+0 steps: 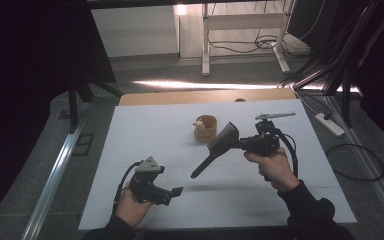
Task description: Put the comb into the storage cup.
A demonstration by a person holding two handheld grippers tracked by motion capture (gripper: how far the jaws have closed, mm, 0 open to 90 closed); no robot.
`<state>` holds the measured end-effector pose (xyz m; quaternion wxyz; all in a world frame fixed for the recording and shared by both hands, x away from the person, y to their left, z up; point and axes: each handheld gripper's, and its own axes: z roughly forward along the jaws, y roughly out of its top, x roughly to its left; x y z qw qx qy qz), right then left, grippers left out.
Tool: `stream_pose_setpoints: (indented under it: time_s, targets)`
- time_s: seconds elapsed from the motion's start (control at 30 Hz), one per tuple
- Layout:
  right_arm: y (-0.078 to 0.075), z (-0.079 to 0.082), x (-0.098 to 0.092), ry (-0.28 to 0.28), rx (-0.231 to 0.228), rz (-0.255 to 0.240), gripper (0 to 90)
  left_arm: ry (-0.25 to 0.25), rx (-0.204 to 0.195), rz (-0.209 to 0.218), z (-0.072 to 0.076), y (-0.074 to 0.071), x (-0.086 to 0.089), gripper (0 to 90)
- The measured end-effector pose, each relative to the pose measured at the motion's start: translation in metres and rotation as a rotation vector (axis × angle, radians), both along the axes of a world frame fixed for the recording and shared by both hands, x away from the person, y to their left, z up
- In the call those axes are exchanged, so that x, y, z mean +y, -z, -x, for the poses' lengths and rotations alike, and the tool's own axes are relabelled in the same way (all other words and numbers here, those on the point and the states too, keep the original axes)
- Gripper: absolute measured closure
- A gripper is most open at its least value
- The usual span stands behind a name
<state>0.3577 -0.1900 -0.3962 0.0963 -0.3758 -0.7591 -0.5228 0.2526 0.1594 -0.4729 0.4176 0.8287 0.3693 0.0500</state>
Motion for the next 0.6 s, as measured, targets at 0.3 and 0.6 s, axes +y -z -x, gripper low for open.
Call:
stream_pose_setpoints:
  time_s: [0.3,0.6]
  targets:
    - [-0.004,-0.002,-0.004,0.020,-0.029,0.010,83.8,-0.025,0.002,0.012,0.011,-0.002,0.013,0.2]
    - [-0.008,-0.005,-0.008,0.044,-0.054,0.018,83.8,-0.047,-0.003,0.014,0.021,-0.001,0.025,0.4]
